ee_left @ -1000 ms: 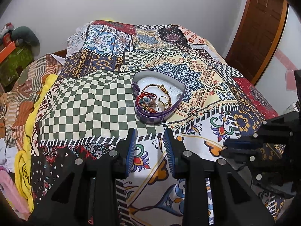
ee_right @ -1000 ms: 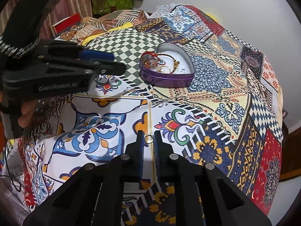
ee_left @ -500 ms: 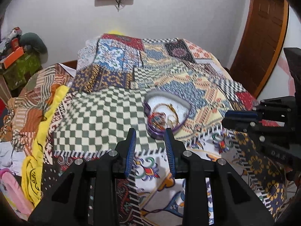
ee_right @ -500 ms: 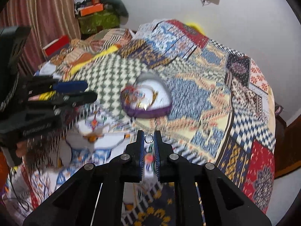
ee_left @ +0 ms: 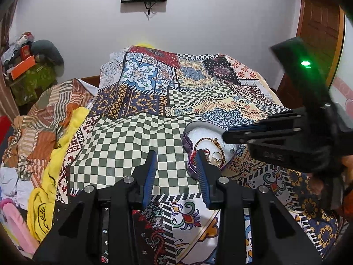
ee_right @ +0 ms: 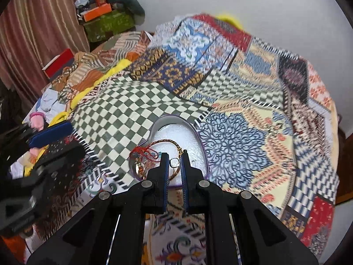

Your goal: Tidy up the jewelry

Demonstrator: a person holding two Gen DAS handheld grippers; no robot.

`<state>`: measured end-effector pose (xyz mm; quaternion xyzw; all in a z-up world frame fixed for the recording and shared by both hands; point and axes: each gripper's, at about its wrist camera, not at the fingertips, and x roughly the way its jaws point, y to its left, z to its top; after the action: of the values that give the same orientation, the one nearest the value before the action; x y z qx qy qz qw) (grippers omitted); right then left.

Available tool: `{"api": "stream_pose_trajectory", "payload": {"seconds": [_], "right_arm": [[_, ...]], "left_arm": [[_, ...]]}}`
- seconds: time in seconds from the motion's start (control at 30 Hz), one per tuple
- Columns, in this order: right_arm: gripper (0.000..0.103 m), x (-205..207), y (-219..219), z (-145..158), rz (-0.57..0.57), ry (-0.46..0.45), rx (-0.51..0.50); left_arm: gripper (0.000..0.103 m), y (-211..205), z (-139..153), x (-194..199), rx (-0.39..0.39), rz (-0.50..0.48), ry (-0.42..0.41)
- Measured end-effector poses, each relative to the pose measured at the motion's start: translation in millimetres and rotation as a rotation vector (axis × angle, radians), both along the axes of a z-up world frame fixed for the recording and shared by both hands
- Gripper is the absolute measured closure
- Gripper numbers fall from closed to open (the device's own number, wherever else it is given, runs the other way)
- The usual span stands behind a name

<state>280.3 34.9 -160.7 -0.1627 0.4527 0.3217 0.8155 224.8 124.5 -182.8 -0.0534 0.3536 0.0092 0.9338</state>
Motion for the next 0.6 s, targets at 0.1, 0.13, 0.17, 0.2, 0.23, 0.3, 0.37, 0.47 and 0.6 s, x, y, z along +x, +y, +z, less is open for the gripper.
{"api": "stream_pose_trajectory", "payload": {"seconds": [0.1, 0.13, 0.17, 0.2, 0.23, 0.3, 0.37, 0.47, 0.6], "right_arm": [[0.094, 8.4, 4.2, -10.5, 0.006, 0.051, -0.002], [0.094, 10.5, 5.2, -14.3, 0.013, 0.083, 0.001], [0.094, 11.8, 5.3, -15.6, 0.015, 0.104, 0.003], [0.093, 12.6, 4.6, -17.4, 0.011, 0.121, 0.004], [0.092, 13.4, 4.8, -17.3, 0.007, 0.126, 0.005], [0.090, 11.7, 0.7, -13.4, -0.005, 0.115, 0.011], [0.089, 9.8, -3.4, -5.6, -0.013, 0.098, 0.023], [0.089, 2.5, -10.7, 13.1, -0.028, 0.043, 0.032], [0.089, -21.8, -24.5, 52.5, -0.039, -0.081, 0.076]], "left_arm": [[0.068, 0.0, -4.0, 1.3, 0.000, -0.002, 0.008], [0.068, -0.2, -4.5, 1.5, 0.001, -0.002, 0.010], [0.068, -0.2, -4.9, 1.2, 0.001, -0.002, 0.010], [0.068, -0.3, -4.4, 0.8, 0.000, -0.001, 0.010], [0.068, -0.1, -3.6, 0.1, -0.002, -0.001, 0.008], [0.068, -0.4, 0.0, -1.4, -0.003, 0.001, 0.001], [0.068, -0.8, 5.7, -3.9, -0.002, 0.003, -0.009], [0.068, -4.1, 20.9, -9.6, -0.001, 0.003, -0.036], [0.068, -11.0, 52.2, -24.9, -0.003, 0.002, -0.110]]}}
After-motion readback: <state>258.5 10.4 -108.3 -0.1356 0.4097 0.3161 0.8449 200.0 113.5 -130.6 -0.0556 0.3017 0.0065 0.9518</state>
